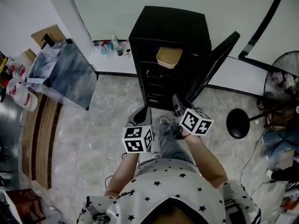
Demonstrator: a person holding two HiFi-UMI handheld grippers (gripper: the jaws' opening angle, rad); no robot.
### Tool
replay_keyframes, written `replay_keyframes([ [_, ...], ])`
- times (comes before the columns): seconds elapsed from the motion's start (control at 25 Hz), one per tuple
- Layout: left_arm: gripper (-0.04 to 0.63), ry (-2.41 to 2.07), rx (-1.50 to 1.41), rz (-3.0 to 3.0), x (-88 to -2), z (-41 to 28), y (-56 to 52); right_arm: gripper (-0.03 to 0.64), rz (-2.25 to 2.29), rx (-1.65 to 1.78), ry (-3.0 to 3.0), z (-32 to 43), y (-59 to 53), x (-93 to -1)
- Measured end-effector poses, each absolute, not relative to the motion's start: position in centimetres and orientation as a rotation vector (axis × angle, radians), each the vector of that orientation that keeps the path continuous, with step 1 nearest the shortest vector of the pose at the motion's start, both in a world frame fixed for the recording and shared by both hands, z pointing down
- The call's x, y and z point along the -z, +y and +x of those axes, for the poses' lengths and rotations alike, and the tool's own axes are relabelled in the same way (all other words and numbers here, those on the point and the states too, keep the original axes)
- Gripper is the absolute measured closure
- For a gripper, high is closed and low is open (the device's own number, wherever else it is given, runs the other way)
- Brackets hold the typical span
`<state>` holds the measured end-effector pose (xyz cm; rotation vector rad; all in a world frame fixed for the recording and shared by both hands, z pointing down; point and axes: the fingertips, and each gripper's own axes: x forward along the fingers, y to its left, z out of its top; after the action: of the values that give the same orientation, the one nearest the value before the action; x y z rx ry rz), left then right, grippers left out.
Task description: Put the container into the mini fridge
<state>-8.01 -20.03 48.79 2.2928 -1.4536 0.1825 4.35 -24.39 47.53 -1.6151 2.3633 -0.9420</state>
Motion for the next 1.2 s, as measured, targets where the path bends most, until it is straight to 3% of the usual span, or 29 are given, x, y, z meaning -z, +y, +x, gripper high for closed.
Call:
replay_keyframes([
  [0.6, 0.583, -1.455, -0.19, 2.302, -48.9, -8.8, -15.3, 0.623, -1.71, 0.596, 2.664, 2.8, -17.3, -47.2],
  [1.2, 0.583, -1.46, -0.197, 2.289, -49.5, -9.3, -14.7, 0.624, -1.704, 0.577, 2.696, 1.8, -16.1, -47.8],
])
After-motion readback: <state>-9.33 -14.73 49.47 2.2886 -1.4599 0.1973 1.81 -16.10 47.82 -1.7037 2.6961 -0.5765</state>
